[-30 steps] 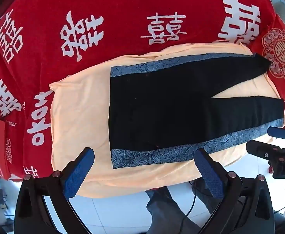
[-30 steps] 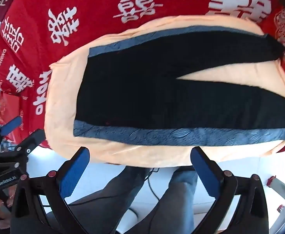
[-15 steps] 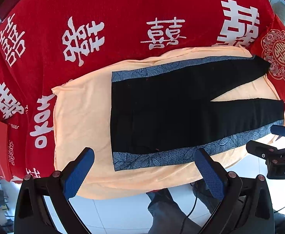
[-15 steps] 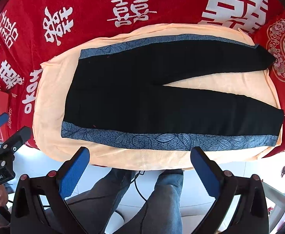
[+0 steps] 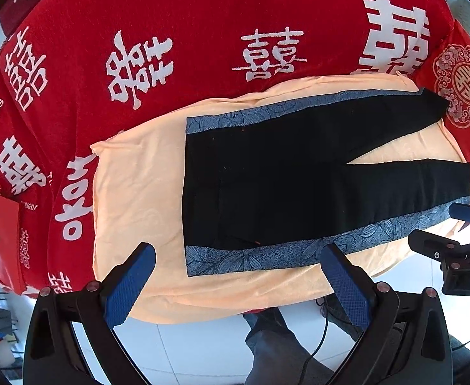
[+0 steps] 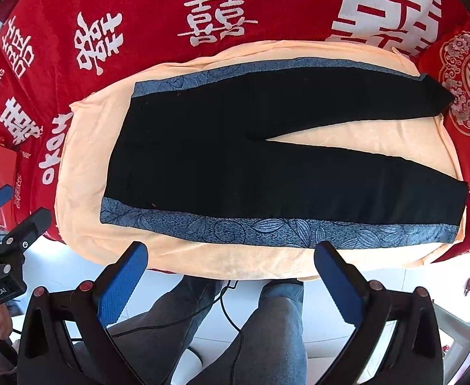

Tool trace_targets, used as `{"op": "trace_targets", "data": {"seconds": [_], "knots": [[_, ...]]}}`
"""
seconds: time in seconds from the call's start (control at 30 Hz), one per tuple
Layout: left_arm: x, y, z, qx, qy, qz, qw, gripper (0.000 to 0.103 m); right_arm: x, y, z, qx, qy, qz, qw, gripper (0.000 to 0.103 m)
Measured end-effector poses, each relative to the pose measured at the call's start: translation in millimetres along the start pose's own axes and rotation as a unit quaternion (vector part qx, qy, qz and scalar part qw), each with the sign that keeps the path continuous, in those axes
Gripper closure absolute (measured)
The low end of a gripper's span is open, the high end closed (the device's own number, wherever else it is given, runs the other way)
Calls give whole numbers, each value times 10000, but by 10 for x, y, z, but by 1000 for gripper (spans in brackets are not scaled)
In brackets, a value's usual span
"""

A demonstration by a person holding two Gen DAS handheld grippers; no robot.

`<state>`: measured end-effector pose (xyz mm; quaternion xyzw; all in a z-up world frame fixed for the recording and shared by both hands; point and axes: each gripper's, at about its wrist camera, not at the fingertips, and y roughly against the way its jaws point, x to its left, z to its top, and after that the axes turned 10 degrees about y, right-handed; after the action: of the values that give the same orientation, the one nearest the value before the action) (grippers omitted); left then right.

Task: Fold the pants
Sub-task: 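Lower both grippers toward the waistband of the black pants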

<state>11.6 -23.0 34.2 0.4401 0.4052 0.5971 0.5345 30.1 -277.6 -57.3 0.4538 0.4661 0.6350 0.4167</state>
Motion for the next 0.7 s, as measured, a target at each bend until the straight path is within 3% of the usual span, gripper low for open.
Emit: {"op": "trace_targets", "data": {"seconds": [0.23, 0.5, 0.7], "knots": [[-202, 5, -113, 133, 435, 121, 9989, 0, -229, 57, -50, -2, 278, 32, 9996, 0], [-360, -94, -342, 431, 1169, 216, 9920, 0, -500, 33, -155, 91, 797, -169, 9966, 0], [-343, -319, -417, 598, 1111, 225, 9917, 0, -599, -133, -153, 187, 737, -215, 9969, 0]]}}
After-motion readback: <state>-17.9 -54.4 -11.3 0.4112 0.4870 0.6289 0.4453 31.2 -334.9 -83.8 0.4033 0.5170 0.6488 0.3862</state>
